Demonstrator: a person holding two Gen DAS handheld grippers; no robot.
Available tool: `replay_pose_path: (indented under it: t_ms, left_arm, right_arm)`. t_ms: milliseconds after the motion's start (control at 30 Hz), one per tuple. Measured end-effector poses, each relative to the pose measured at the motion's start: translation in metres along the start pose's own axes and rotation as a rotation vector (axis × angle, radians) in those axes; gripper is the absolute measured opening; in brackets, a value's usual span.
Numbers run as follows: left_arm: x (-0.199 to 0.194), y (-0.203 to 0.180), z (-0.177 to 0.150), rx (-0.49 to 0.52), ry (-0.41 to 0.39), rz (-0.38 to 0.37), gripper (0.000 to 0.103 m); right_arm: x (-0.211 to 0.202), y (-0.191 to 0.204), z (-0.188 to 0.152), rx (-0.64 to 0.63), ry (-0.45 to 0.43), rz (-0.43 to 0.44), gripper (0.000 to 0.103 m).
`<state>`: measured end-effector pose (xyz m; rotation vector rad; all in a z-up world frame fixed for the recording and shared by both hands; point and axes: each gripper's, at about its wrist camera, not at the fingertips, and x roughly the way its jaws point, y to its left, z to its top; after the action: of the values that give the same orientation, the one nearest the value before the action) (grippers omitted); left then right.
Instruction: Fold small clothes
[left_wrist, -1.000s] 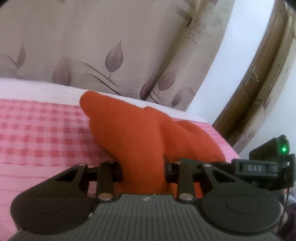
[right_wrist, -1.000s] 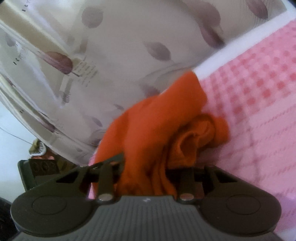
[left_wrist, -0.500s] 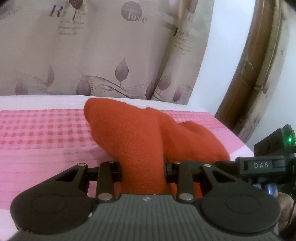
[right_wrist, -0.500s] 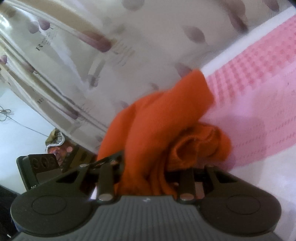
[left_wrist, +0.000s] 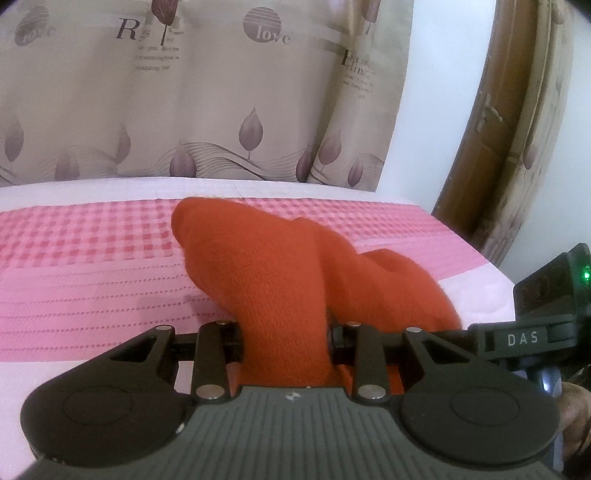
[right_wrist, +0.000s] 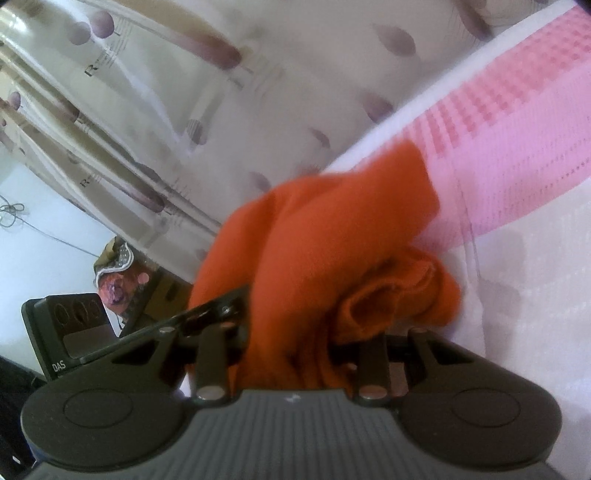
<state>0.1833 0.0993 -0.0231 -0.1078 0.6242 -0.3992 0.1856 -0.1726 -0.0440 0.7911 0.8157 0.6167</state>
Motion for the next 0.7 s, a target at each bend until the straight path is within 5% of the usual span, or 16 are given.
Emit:
replay_pose_path:
  t_ms: [700]
  left_arm:
    - [-0.022, 0.009, -0.004, 0.016, -0.045, 0.041, 0.033]
  right_arm:
    - [0.011, 0.023, -0.011, -0.071, -0.002, 0.001, 0.034]
